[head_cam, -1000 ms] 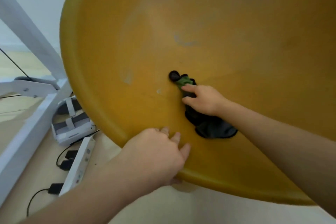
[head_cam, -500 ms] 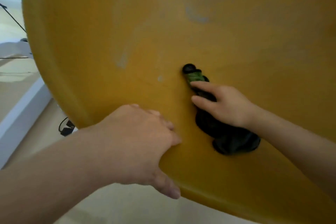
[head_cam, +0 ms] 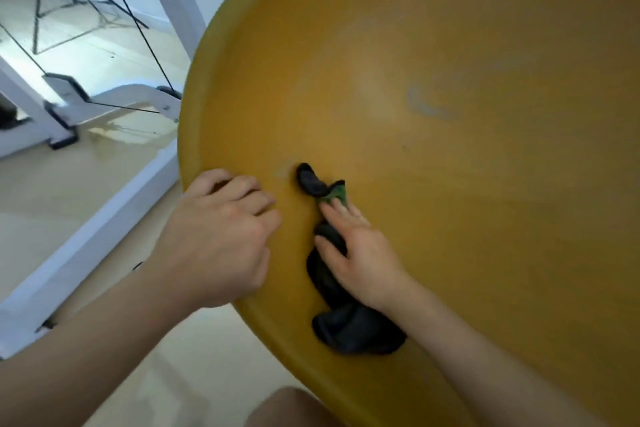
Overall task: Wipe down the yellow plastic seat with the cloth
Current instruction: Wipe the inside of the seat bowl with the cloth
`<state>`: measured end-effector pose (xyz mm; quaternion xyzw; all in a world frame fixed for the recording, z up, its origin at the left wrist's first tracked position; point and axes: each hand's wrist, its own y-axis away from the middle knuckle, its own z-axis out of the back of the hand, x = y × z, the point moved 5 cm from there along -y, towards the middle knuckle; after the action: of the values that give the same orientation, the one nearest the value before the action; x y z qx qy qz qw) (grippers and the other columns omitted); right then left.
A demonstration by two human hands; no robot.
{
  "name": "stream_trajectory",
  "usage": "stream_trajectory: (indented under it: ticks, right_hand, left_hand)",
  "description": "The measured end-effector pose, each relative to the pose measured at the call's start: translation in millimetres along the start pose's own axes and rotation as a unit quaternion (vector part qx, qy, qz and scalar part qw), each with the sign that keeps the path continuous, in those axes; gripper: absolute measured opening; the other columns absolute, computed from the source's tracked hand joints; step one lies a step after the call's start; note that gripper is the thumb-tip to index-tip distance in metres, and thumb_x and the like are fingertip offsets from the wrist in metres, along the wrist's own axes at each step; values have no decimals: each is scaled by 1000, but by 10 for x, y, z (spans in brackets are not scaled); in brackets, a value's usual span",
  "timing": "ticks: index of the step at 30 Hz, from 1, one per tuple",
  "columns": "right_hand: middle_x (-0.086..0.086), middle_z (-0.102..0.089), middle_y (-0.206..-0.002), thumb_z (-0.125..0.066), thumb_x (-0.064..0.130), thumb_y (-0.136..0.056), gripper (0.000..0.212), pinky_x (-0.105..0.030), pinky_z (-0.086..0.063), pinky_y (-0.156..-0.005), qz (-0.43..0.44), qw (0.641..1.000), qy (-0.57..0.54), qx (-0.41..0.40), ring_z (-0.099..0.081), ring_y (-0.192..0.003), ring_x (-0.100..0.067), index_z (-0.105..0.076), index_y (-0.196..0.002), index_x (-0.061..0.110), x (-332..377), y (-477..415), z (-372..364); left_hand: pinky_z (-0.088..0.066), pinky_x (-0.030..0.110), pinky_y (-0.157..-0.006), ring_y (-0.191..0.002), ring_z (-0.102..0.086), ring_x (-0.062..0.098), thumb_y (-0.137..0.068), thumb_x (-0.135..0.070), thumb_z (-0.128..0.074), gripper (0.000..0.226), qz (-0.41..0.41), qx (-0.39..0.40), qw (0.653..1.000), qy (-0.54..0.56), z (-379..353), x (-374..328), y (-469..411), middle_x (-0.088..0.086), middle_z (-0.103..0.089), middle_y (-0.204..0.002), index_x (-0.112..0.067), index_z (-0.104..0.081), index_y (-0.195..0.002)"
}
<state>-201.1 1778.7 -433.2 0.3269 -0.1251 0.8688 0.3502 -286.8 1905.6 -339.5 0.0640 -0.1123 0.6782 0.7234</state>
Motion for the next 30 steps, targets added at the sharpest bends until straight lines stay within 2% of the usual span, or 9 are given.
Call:
stream_trajectory:
  ticks: [4,7,11,14,16,18,21,25,30]
  right_hand:
    - [2,-30,-156,-40,42,-100,49,-40,-25,-116,-115,989,90,-35,-16,-147,-17,-41,-145,21,-832,23,530]
    - [2,-21,-159,-40,44,-100,53,-39,-24,-114,-271,957,-45,-97,-14,-147,-20,-35,-148,22,-1035,8,768]
    - [6,-10,-161,-41,43,-100,60,-30,-16,-116,-80,990,-115,-38,-6,-148,-15,-18,-153,28,171,-410,219]
    - [8,-11,-160,-41,44,-100,59,-23,-8,-116,84,991,-107,-11,-1,-147,-8,-19,-153,31,613,-293,37]
    - [13,-18,-159,-32,57,-96,60,-30,-10,-119,91,995,-33,9,1,-143,0,-26,-151,33,263,-111,41]
    - [18,-22,-156,-21,67,-91,64,-43,-15,-117,-39,997,63,-23,3,-142,3,-33,-147,36,-381,-3,216]
    - [8,-20,-159,-34,46,-101,52,-47,-19,-117,-238,967,-19,-83,-5,-148,-15,-29,-150,28,-711,-149,470]
    - [5,-12,-161,-42,28,-102,57,-26,-16,-116,-47,978,-164,-121,-6,-148,-14,-19,-153,23,427,-704,224]
    - [9,-44,-146,-62,28,-92,50,-10,-19,-106,72,981,-165,-65,-30,-138,-5,-48,-140,30,591,-397,154]
  left_hand:
    - [-41,50,-100,-117,-56,34,-75,-31,-37,45,37,-30,999,7,35,26,8,14,-65,-121,-13,-74,-91]
    - [-35,57,-107,-139,-31,37,-79,-24,-43,48,140,-100,984,33,176,200,14,20,-38,-149,-6,-64,-117]
    - [-23,41,-116,-147,-12,23,-82,-16,-62,65,299,-169,916,206,253,429,-39,4,-8,-161,-17,-38,-142]
    - [-27,36,-113,-145,-22,21,-87,-12,-62,72,305,-218,893,249,250,451,-59,2,-14,-161,-20,-26,-149]
    - [-24,35,-113,-143,-26,22,-90,-17,-62,78,313,-215,886,265,275,466,-44,1,-19,-160,-21,-15,-153]
    - [-21,30,-112,-143,-27,20,-91,-22,-63,81,315,-209,887,264,298,487,-39,-2,-20,-160,-23,-11,-154]
    - [-20,24,-107,-141,-30,19,-91,-22,-63,81,316,-214,892,244,287,495,-25,-5,-18,-160,-22,-12,-153]
    - [-25,27,-108,-142,-30,20,-89,-20,-63,82,317,-215,897,220,298,483,-41,-4,-15,-160,-19,-13,-153]
    - [-25,41,-113,-144,-24,31,-85,-8,-61,72,286,-190,927,147,279,420,-74,14,-20,-158,-8,-29,-149]
